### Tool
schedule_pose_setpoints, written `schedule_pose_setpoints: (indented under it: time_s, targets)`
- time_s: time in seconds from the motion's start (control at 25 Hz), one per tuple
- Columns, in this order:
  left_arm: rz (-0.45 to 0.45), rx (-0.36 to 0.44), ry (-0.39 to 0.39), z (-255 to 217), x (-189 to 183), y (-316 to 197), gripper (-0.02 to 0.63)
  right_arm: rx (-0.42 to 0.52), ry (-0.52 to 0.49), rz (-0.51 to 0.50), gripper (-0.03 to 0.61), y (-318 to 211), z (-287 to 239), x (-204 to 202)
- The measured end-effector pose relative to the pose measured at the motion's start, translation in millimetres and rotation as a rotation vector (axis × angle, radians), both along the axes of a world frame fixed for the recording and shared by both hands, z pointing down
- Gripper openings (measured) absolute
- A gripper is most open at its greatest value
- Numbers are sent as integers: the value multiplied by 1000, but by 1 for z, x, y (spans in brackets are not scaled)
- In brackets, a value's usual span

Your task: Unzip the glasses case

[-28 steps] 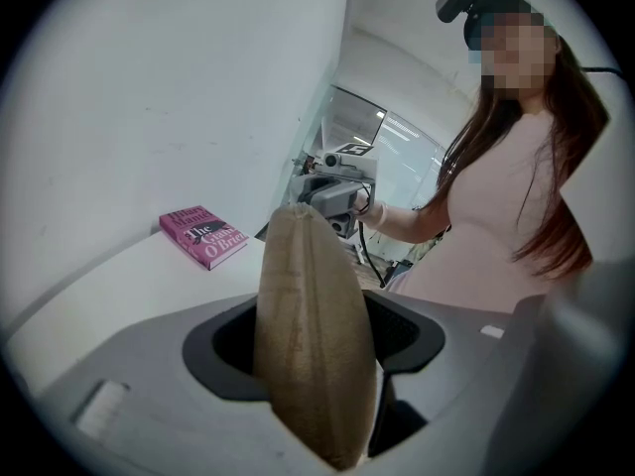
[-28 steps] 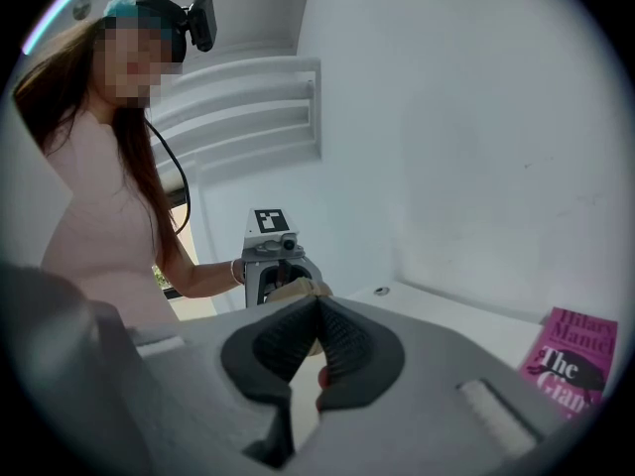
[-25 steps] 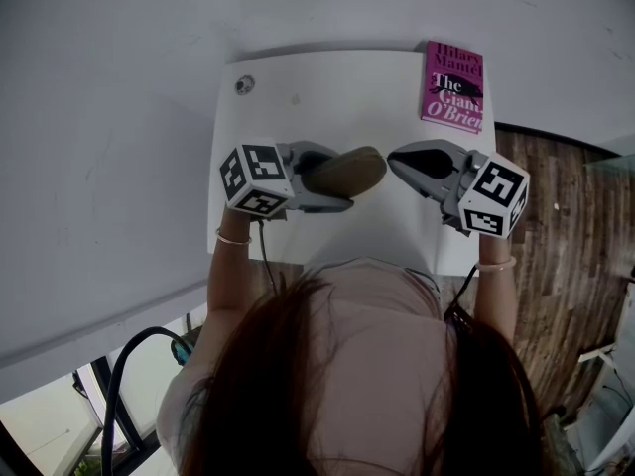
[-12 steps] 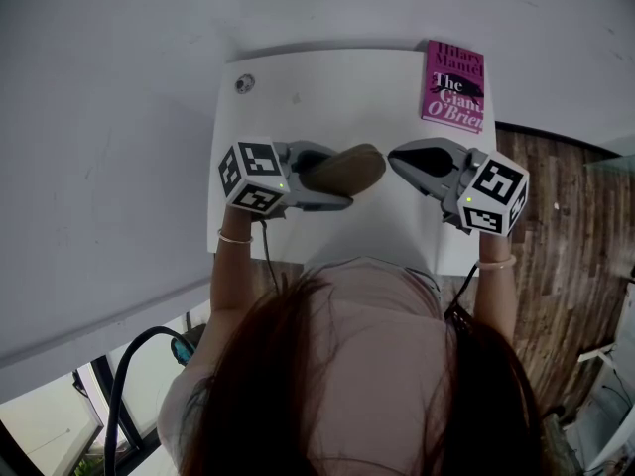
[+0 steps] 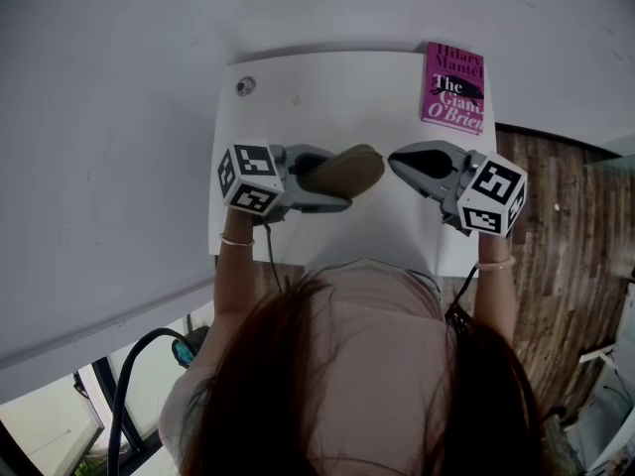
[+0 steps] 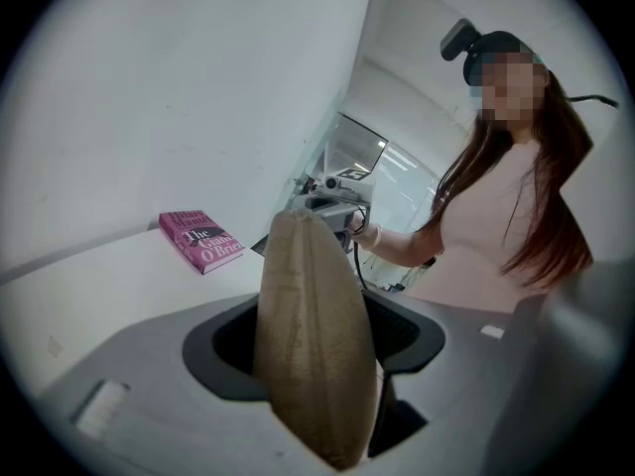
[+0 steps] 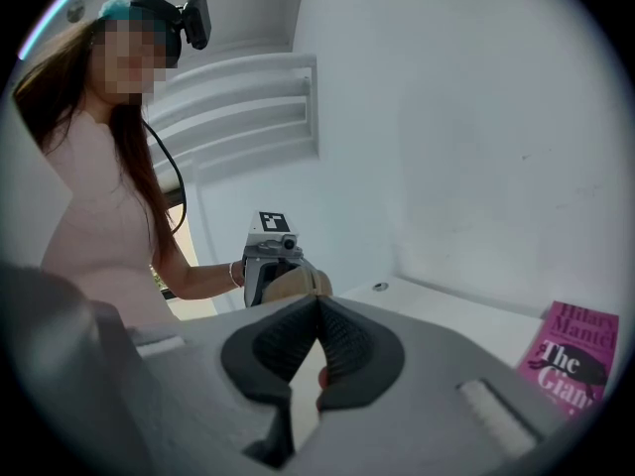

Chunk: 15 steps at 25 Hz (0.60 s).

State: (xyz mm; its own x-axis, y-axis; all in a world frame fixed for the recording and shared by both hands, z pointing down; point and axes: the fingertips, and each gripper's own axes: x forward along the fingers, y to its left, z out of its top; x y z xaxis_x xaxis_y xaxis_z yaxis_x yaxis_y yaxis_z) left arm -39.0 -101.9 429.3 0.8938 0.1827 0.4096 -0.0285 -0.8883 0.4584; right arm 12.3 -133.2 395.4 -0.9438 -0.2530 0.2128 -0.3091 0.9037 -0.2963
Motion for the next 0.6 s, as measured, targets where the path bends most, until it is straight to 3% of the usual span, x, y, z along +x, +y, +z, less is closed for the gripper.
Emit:
schedule_pose_setpoints:
  time_s: [0.28, 0.6]
  targets:
    - [-12, -11, -4, 4, -1, -1, 293, -30, -12, 7, 3, -1, 8, 0]
    - [-40, -37, 66, -6, -3, -6, 293, -58, -24, 21, 3, 0, 13, 3]
